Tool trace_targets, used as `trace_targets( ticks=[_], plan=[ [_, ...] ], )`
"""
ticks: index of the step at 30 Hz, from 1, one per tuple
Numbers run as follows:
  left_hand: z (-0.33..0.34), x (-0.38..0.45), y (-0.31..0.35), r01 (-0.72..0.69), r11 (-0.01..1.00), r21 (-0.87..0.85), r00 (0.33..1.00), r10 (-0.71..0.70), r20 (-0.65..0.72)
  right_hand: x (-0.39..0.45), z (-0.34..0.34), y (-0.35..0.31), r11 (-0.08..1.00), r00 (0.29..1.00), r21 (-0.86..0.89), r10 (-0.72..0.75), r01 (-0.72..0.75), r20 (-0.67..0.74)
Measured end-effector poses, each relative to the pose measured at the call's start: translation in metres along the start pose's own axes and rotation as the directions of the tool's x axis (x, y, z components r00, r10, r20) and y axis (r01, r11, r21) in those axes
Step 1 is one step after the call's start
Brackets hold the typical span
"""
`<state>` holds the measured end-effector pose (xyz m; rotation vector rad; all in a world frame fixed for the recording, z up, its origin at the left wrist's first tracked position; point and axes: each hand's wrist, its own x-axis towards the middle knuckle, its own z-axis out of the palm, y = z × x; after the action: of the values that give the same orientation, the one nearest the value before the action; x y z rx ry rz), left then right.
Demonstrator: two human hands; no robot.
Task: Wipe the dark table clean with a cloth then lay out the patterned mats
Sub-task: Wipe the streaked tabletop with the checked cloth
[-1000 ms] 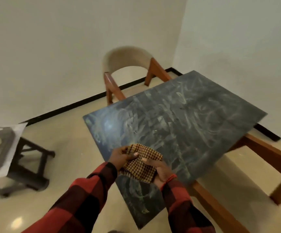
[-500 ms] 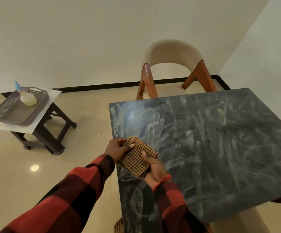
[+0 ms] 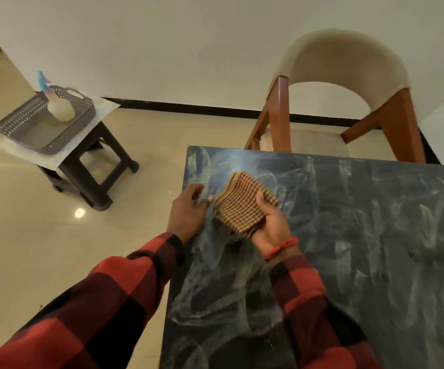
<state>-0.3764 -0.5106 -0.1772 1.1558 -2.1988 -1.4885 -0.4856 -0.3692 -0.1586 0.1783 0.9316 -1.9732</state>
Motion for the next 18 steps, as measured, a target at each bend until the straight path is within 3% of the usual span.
trace_targets(
  ticks=[2,3,4,6,7,9,11,13,16,18],
  plan=[
    [-0.007,0.007,-0.007,-0.04,0.998,0.041,0.999,0.039,0.035,0.031,-0.001,-0.03,0.972,0.989,-0.184,-0.149,0.144,-0.016],
    [-0.009,0.01,-0.011,-0.076,0.994,0.084,0.995,0.071,0.065,0.046,0.002,-0.042,0.9,0.971,-0.374,-0.239,0.223,0.002],
    [-0.009,0.014,-0.013,-0.11,0.986,0.126,0.992,0.1,0.08,0.062,0.004,-0.049,0.749,0.945,-0.595,-0.322,0.294,0.061],
    [-0.006,0.021,-0.014,-0.137,0.977,0.163,0.99,0.129,0.056,0.093,0.008,-0.05,0.275,0.873,-0.875,-0.407,0.398,0.269],
    [-0.003,0.026,-0.014,-0.14,0.976,0.169,0.99,0.137,0.03,0.109,0.009,-0.044,0.044,0.851,-0.911,-0.376,0.411,0.366],
    [0.004,0.032,-0.016,-0.144,0.97,0.196,0.989,0.149,-0.011,0.134,0.011,-0.024,-0.357,0.873,-0.857,-0.181,0.37,0.453],
    [0.008,0.036,-0.02,-0.122,0.968,0.217,0.99,0.135,-0.045,0.148,0.006,0.0,-0.606,0.912,-0.714,0.046,0.349,0.406],
    [0.009,0.037,-0.026,-0.072,0.973,0.217,0.992,0.092,-0.083,0.153,-0.003,0.015,-0.659,0.918,-0.664,0.105,0.353,0.383],
    [0.011,0.04,-0.031,-0.035,0.987,0.16,0.991,0.055,-0.126,0.161,-0.004,0.018,-0.618,0.9,-0.72,-0.045,0.316,0.433],
    [0.012,0.042,-0.034,-0.009,0.994,0.107,0.992,0.023,-0.124,0.17,-0.002,0.021,-0.655,0.881,-0.709,-0.136,0.263,0.452]
  ],
)
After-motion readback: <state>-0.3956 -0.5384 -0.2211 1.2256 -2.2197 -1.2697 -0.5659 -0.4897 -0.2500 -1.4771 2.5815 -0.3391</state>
